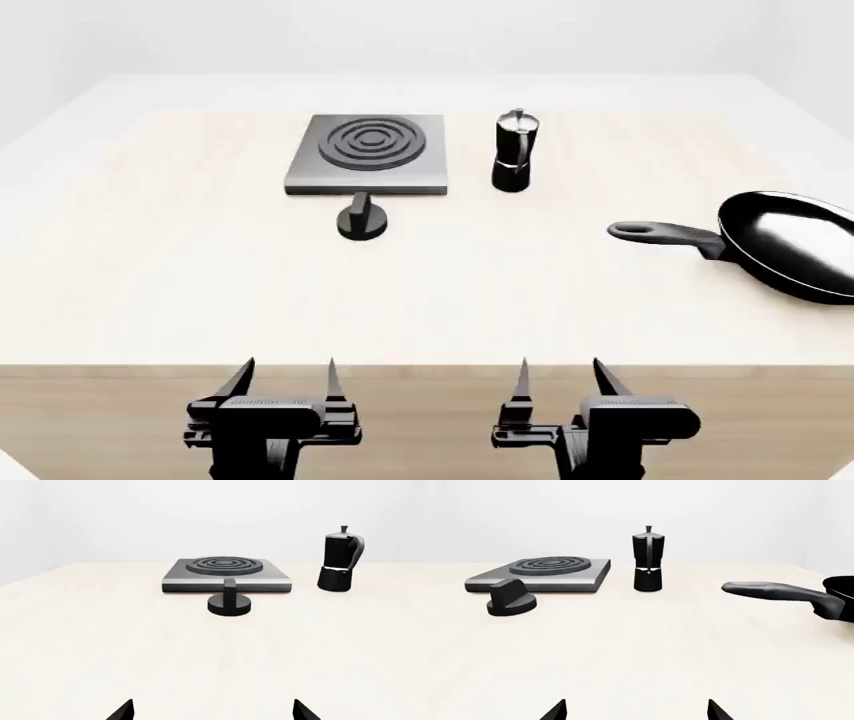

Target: Put the frying pan on the stove.

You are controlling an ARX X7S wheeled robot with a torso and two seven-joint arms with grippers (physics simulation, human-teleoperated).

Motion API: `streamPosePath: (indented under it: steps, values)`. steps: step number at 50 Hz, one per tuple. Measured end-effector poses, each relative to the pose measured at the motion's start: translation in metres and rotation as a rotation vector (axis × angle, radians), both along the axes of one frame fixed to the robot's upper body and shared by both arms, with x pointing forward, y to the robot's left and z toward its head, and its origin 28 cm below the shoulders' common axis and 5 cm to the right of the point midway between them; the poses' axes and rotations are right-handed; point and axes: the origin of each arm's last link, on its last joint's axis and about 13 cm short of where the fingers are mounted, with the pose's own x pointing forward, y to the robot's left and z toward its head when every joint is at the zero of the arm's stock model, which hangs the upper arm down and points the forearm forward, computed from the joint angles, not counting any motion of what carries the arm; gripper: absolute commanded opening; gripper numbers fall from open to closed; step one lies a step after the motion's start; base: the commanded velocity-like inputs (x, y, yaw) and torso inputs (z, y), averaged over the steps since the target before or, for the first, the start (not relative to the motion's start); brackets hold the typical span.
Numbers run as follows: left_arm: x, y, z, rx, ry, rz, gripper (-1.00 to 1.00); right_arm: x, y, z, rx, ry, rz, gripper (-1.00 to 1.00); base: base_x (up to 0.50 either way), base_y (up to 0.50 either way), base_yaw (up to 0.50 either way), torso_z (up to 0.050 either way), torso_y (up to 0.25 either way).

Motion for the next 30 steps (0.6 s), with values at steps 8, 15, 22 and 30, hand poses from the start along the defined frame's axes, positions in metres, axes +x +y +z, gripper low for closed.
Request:
streamPosePath:
  steps: [8, 15, 22, 30]
  values:
    - [0.000, 0.001, 0.006, 0.001, -0.008, -0.003, 1.00, -0.001, 0.000, 0.008, -0.015, -0.011, -0.015, 1.00, 0.00, 0.00, 0.00, 0.000, 0.000]
    - [0.002, 0.003, 0.016, 0.017, -0.025, 0.006, 1.00, -0.003, 0.000, 0.021, -0.032, -0.037, -0.022, 1.00, 0.00, 0.00, 0.00, 0.000, 0.000]
    - [0.002, 0.004, 0.028, 0.029, -0.049, 0.007, 1.00, -0.004, -0.001, 0.033, -0.051, -0.066, -0.031, 1.00, 0.05, 0.00, 0.00, 0.000, 0.000]
    - [0.000, 0.004, 0.037, 0.043, -0.072, 0.008, 1.00, -0.006, -0.002, 0.042, -0.055, -0.088, -0.035, 1.00, 0.24, 0.00, 0.00, 0.000, 0.000]
